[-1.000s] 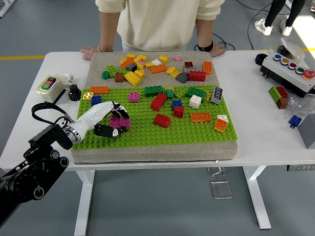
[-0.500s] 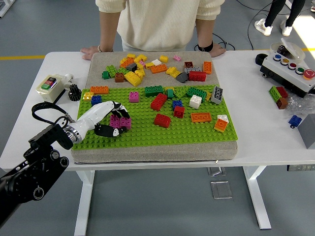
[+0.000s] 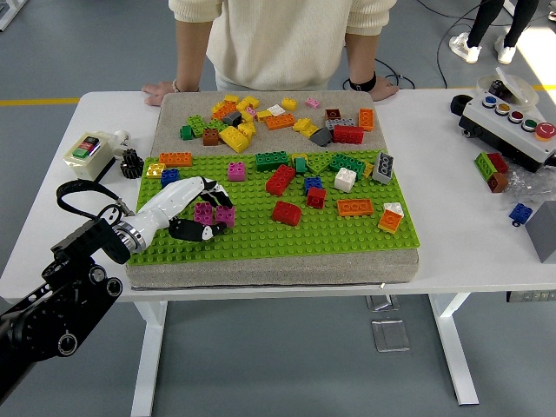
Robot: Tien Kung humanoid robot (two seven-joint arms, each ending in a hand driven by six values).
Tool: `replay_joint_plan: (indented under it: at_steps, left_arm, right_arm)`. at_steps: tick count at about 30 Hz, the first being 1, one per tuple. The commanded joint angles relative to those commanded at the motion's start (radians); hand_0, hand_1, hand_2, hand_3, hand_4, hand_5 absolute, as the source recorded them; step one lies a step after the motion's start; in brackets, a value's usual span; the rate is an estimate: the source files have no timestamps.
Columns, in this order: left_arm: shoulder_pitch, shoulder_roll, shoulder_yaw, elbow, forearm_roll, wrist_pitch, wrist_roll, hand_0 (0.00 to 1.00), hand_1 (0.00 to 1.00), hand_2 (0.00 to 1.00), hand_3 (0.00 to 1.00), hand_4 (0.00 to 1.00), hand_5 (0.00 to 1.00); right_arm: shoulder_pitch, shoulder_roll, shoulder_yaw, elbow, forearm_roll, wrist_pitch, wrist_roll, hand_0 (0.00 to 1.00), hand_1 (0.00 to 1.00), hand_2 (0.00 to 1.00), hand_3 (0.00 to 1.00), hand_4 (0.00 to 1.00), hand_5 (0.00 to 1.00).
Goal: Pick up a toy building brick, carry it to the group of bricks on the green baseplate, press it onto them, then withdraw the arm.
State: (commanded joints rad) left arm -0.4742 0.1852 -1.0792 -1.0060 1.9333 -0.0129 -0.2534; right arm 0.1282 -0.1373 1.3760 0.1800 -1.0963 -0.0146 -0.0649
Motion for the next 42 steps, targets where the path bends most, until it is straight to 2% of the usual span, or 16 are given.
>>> replay_joint_plan:
  at_steps: [42]
  left_arm:
    - [0.000,-0.008,-0.003,0.021,0.007,-0.003,-0.002,0.624,0.582,0.570,0.537,0.719,0.002]
  right_arm:
    - [0.002,-0.001,0.007,0.000,-0.003,0.003,0.000,0.753,0.674,0.725,0.656,0.911,0.486]
